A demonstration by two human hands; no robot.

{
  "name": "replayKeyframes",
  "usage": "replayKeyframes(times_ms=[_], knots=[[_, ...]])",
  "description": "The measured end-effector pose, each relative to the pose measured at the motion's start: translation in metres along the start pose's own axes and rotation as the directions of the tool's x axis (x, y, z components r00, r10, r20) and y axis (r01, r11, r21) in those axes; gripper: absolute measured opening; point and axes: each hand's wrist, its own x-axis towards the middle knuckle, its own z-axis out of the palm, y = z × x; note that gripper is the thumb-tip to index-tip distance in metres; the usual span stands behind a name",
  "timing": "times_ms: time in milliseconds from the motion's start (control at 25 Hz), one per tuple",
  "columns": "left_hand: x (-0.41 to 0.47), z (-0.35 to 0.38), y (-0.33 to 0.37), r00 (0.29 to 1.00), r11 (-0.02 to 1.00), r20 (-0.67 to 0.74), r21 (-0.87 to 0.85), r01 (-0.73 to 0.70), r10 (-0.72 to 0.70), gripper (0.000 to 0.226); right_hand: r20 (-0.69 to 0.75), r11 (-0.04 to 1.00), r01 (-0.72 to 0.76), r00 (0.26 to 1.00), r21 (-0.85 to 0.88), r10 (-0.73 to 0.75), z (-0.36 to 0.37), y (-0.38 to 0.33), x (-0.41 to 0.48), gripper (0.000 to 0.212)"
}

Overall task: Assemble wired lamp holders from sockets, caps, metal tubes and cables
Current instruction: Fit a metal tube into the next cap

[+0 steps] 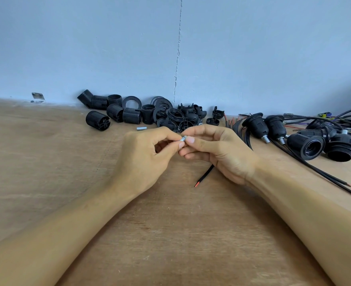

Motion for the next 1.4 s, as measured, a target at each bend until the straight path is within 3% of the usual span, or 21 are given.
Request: replayKeyframes(times_ms=[680, 1000, 1200, 1400], knots=[[-0.0015, -0.0008, 0.0076, 0.999, 1.000, -0.044, 0.013, 0.010, -0.010, 0.008, -0.006, 1.000, -0.017, 1.000, 0.011, 0.017, 0.0020, -0.0024, 0.0003, 0.023], [0.0015, -0.0015, 0.0077, 0.978, 0.963, 0.043, -0.171, 0.211, -0.206, 0.005, -0.022, 0.999, 0.018, 1.000, -0.028, -0.019, 0.0031, -0.0043, -0.0005, 0.024], [-0.0013, 0.0009, 0.0055, 0.988, 0.980, 0.036, -0.127, 0.153, -0.149, 0.019, -0.016, 0.997, 0.002, 1.000, -0.083, -0.003, 0.0064, -0.0044, -0.0011, 0.022], [-0.0036, 0.0033, 0.0024, 0.998, 0.995, 0.026, -0.087, 0.051, -0.049, 0.015, -0.059, 0.975, -0.023, 0.998, -0.222, 0.010, 0.0088, -0.0035, -0.0016, 0.031]])
